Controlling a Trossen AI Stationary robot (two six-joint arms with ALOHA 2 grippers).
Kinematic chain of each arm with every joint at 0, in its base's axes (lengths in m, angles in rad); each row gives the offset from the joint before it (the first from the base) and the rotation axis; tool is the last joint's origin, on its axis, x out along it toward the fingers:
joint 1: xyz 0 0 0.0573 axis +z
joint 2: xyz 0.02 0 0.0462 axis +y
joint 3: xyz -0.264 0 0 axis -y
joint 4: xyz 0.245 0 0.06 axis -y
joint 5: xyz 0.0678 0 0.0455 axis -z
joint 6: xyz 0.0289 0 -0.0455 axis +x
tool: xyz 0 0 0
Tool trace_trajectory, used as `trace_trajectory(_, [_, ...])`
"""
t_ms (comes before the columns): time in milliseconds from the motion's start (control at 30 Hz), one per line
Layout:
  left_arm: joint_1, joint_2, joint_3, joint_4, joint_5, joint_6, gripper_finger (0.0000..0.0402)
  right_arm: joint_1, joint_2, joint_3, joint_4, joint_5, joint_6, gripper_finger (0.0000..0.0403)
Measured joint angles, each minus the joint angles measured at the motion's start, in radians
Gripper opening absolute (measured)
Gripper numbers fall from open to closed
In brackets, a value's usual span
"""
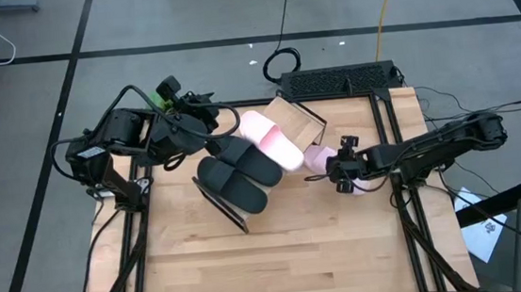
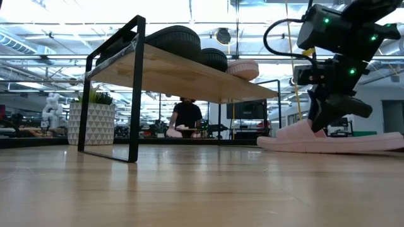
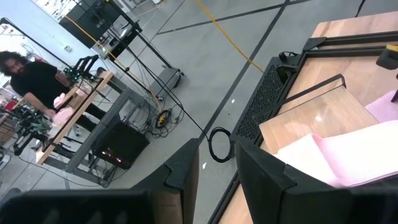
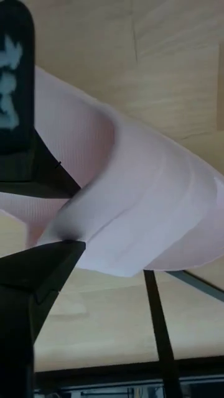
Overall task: Pick and place slides into the shelf
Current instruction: Put the pink slide on the shelf
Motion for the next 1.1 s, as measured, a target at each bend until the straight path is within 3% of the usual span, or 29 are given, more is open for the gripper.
trace_trajectory(200, [0.0, 0.0, 0.0, 0.001, 0.0, 0.002, 0.0113, 0.0, 0.015, 0.0, 0.061, 0.023, 0.0, 0.0106])
trace_trajectory(333, [0.0, 0.0, 0.0, 0.002, 0.0, 0.002, 0.0113, -0.004, 0.015, 0.0, 0.059, 0.021, 0.005, 0.0067])
trace_trajectory(433, [0.0, 0.0, 0.0, 0.002, 0.0, 0.0, 0.0113, -0.005, 0.015, 0.0, 0.025, 0.011, 0.028, 0.0015])
trace_trajectory(667, [0.0, 0.0, 0.0, 0.006, 0.0, -0.002, 0.0113, 0.041, -0.038, 0.026, -0.136, -0.082, 0.142, 0.0005])
trace_trajectory(867, [0.0, 0.0, 0.0, 0.006, 0.0, -0.001, 0.0113, 0.118, -0.165, 0.187, -0.362, -0.116, 0.262, 0.0003])
trace_trajectory(1000, [0.001, 0.0, 0.0, 0.006, 0.0, -0.004, 0.0113, 0.158, -0.186, 0.366, -0.747, -0.118, 0.357, 0.0002])
trace_trajectory(1100, [0.001, 0.0, 0.0, 0.006, -0.001, -0.005, 0.0113, 0.189, -0.181, 0.514, -0.927, -0.11, 0.403, 0.0001])
